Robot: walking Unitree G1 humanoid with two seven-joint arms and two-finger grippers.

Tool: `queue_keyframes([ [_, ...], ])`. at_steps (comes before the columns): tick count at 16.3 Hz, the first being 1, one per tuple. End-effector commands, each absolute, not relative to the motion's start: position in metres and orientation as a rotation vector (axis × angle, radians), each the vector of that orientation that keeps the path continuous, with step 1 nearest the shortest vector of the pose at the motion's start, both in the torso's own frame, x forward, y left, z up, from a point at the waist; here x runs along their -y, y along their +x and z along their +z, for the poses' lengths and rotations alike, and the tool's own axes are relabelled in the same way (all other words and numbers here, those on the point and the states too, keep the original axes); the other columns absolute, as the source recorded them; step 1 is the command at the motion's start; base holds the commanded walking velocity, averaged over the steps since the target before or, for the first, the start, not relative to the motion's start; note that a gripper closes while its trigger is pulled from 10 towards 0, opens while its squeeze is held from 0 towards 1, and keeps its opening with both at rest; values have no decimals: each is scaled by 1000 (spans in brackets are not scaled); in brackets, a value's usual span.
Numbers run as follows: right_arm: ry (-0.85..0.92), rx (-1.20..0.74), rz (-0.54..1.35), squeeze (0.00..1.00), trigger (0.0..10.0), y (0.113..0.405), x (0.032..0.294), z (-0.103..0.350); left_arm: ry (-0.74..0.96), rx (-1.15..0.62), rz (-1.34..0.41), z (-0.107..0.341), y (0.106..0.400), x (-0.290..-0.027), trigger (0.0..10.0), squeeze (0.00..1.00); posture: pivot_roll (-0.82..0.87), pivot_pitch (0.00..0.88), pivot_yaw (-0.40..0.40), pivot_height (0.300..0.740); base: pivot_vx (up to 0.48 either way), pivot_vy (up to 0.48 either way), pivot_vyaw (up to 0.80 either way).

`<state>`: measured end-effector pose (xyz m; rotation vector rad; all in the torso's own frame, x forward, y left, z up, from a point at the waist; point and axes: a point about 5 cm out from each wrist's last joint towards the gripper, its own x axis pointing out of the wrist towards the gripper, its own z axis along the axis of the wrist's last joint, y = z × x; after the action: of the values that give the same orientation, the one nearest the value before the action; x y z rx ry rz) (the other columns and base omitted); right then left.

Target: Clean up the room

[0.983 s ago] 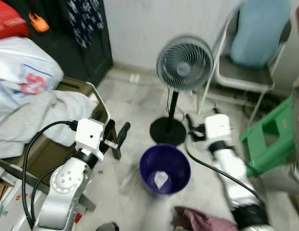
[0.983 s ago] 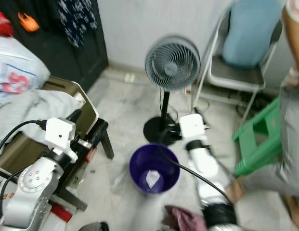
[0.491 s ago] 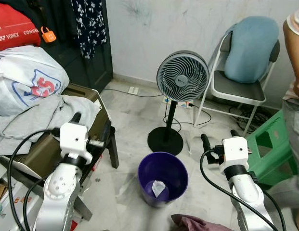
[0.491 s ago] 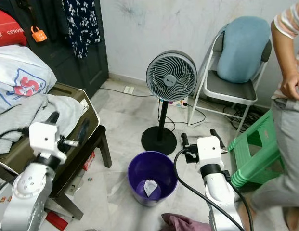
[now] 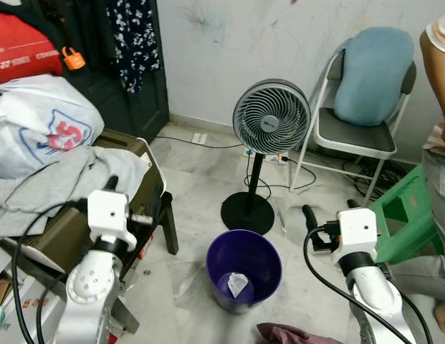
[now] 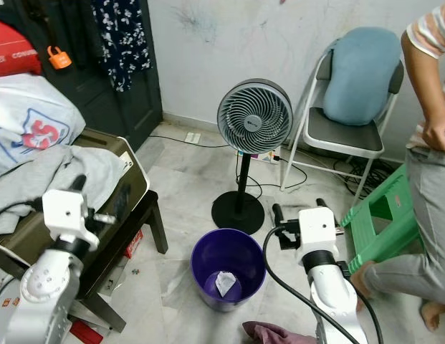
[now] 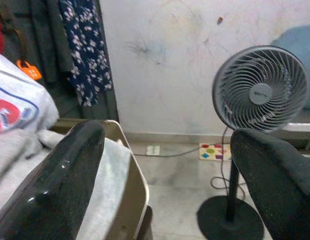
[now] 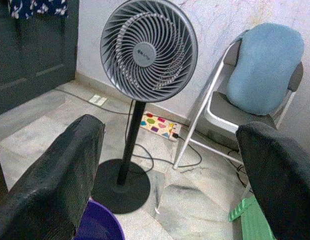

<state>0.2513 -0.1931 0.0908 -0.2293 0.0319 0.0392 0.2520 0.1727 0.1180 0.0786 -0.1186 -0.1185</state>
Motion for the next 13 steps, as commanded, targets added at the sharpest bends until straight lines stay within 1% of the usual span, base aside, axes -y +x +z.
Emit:
queue_keyframes([
  [1, -257, -2, 60, 0, 10000, 259, 187, 100, 72, 129, -143, 122, 253, -167, 10000, 0, -78, 0, -3, 740, 0, 0, 0],
  [3, -261, 11, 51, 0, 10000, 264, 182, 107, 60, 133, -147, 125, 254, -164, 10000, 0, -89, 0, 8, 740, 0, 0, 800],
  [6, -191, 16, 11, 0, 10000, 265, 174, 114, 38, 98, -180, 120, 243, -159, 10000, 0, -93, 0, 15, 740, 0, 0, 800],
  [8, -179, -3, 6, 0, 10000, 256, 175, 111, 12, 92, -224, 123, 239, -156, 10000, 0, -101, 0, 14, 740, 0, 0, 800],
  [13, -189, -19, 25, 0, 10000, 252, 177, 114, 31, 99, -206, 127, 246, -154, 10000, 0, -122, 11, 5, 740, 0, 0, 800],
])
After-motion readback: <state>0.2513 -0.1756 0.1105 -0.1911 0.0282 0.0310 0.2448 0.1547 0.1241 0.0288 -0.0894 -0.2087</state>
